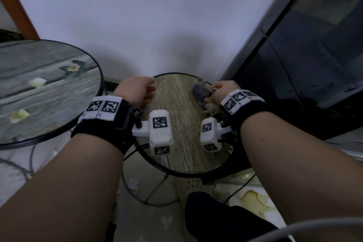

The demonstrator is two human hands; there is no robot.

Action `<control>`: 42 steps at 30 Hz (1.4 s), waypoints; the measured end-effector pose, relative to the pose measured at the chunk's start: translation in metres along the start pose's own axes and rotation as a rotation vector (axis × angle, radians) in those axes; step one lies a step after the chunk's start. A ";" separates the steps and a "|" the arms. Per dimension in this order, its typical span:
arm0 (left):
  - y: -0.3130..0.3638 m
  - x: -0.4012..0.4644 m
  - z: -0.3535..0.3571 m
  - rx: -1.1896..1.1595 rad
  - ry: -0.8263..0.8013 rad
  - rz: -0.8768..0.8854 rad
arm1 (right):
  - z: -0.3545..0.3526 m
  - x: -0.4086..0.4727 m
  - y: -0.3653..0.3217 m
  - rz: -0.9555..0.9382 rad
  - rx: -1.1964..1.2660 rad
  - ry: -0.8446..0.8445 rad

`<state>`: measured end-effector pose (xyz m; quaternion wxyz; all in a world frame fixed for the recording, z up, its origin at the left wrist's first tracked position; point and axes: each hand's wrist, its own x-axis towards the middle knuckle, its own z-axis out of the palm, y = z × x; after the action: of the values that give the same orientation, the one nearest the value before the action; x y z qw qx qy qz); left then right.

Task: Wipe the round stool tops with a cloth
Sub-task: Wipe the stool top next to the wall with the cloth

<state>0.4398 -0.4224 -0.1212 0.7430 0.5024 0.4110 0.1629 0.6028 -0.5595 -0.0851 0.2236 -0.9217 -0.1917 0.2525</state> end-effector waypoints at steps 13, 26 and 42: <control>0.001 0.002 -0.002 -0.008 0.019 -0.029 | 0.005 0.033 -0.019 -0.035 0.022 -0.018; 0.002 0.001 -0.002 -0.002 0.014 -0.034 | 0.007 0.042 -0.029 -0.091 0.023 0.008; -0.003 0.004 -0.001 0.014 0.034 -0.014 | -0.010 0.046 -0.007 -0.038 0.023 0.038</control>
<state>0.4413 -0.4204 -0.1260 0.7336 0.5018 0.4281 0.1634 0.6433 -0.5358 -0.0915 0.2428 -0.9198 -0.2020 0.2327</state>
